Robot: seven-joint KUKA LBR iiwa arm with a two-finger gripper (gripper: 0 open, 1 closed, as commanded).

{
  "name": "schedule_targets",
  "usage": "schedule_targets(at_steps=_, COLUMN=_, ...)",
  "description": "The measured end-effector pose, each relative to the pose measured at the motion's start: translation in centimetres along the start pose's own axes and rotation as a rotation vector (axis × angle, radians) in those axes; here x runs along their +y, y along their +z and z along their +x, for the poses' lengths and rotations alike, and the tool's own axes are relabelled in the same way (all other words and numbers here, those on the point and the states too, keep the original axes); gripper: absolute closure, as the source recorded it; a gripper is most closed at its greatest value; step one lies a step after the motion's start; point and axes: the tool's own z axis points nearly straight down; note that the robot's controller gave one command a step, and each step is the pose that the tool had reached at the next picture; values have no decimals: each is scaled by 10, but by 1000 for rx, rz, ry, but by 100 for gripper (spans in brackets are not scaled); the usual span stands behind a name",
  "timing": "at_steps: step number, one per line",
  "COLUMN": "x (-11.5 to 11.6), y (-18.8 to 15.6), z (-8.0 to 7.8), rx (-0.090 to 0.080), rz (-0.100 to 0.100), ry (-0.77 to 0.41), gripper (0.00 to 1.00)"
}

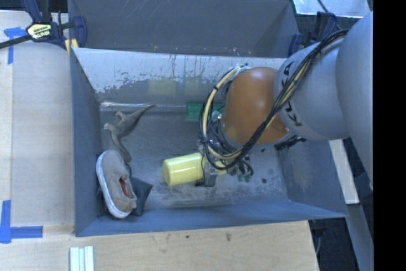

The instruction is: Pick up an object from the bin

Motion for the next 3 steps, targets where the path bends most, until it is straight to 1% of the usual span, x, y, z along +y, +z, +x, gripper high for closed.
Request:
schedule_targets(at_steps=1, x=-4, y=-53, z=9, rx=9, rz=1, ry=-13, gripper=100)
schedule_targets(at_steps=2, x=-18, y=-70, z=5, rx=-11, rz=0, ry=-49, gripper=100)
schedule_targets(at_steps=3, x=-29, y=-101, z=12, rx=10, rz=0, ry=-46, gripper=100)
